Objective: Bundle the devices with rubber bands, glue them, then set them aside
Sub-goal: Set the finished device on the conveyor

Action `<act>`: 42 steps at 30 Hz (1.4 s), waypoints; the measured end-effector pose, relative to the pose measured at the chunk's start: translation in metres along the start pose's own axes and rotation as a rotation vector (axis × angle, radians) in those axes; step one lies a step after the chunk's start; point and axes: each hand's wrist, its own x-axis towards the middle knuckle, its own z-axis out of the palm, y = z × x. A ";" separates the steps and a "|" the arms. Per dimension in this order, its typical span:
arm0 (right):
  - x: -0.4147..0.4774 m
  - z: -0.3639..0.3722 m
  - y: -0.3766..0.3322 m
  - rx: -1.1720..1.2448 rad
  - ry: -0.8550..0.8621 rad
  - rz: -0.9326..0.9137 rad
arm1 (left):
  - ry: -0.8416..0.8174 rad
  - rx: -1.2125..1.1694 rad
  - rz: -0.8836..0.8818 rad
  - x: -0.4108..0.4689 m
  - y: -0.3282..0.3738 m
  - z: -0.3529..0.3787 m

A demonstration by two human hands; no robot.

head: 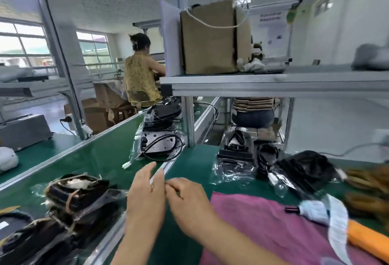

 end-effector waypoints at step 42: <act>-0.037 -0.217 0.239 1.098 0.874 0.857 | -0.866 0.386 0.318 -0.004 0.132 0.337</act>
